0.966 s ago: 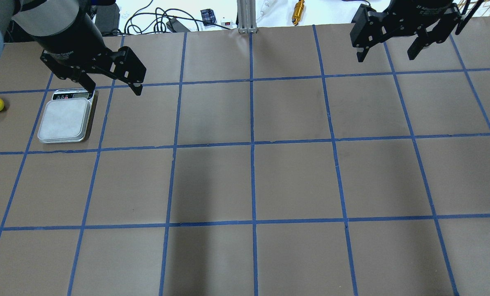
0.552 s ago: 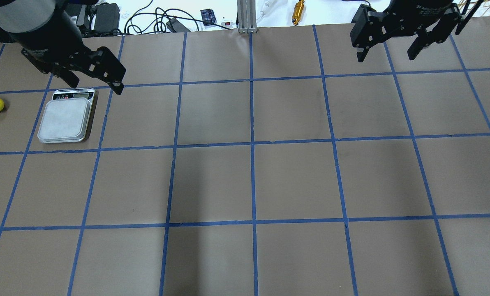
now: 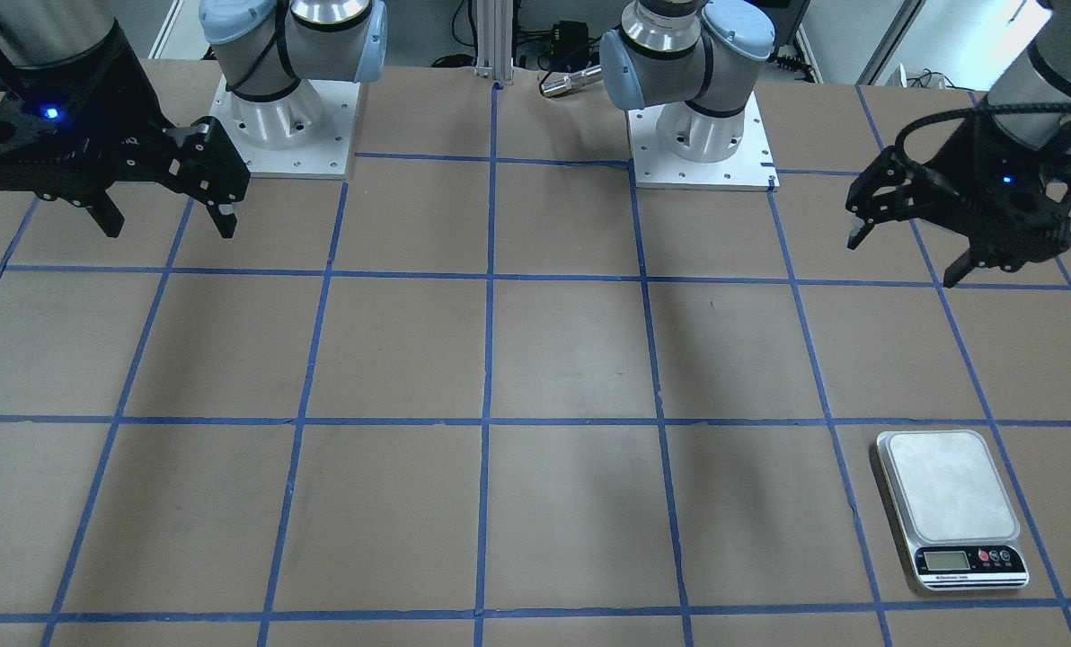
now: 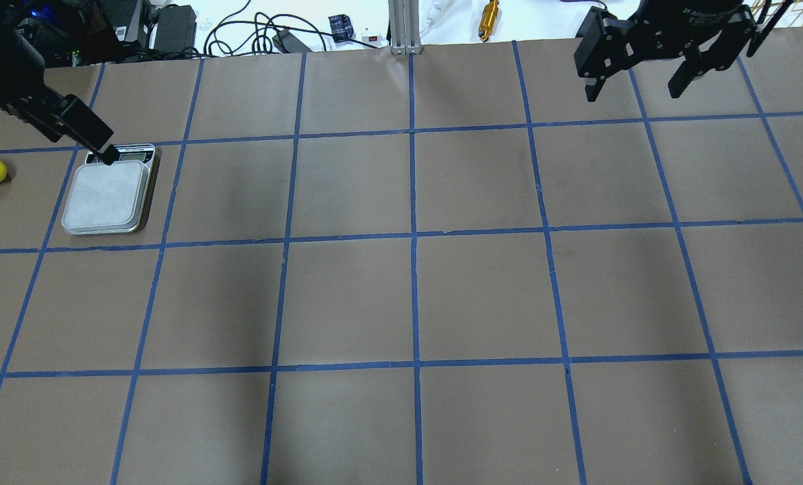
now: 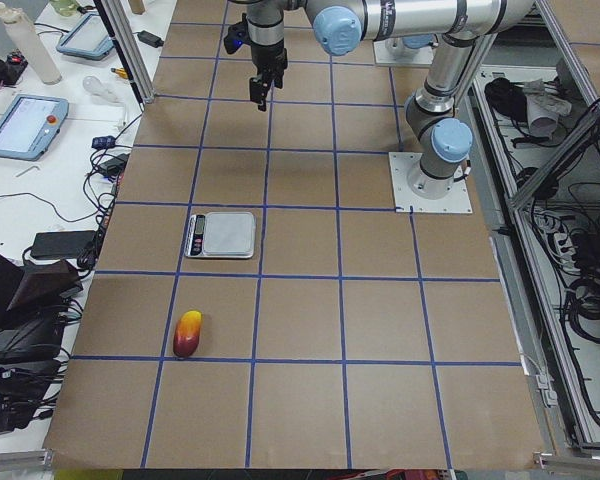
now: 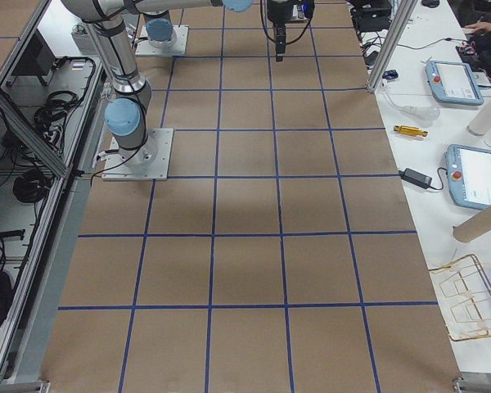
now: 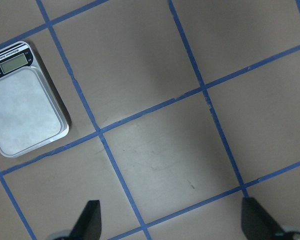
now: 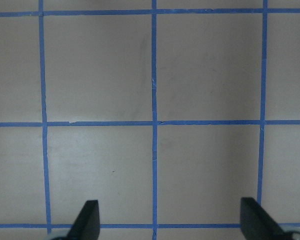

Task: Weigh mango

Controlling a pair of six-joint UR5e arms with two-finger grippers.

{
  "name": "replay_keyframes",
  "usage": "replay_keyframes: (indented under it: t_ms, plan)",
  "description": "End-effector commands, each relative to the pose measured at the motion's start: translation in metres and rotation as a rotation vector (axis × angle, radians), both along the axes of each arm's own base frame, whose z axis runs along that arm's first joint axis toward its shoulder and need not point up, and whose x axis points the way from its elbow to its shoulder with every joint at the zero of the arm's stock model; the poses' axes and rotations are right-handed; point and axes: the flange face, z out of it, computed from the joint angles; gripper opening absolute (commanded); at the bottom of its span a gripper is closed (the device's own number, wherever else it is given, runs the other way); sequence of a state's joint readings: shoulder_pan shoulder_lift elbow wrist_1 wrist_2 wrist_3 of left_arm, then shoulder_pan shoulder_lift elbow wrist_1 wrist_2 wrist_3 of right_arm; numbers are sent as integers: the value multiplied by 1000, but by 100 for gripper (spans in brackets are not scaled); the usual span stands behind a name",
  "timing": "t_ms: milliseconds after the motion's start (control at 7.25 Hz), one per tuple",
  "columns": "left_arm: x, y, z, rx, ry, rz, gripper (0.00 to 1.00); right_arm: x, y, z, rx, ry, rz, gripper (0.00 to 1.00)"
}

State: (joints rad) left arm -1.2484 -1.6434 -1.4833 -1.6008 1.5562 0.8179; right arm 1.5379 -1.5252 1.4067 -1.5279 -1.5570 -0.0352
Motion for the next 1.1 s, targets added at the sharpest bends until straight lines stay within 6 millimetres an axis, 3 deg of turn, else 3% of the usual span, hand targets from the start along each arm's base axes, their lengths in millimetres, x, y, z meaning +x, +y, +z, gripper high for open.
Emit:
replay_keyframes:
  t_ms: [0,276,552,966]
  plan:
    - [60,-44,-35,-9,5,-132,100,0,0,0,0,0,1,100]
    - [111,-86,-57,0,9,-281,100,0,0,1,-1,0,1,100]
    - [176,-114,-84,-17,-4,-487,100,0,0,0,0,0,1,100]
    - [285,-139,-120,-38,-27,-650,100,0,0,0,0,0,1,100]
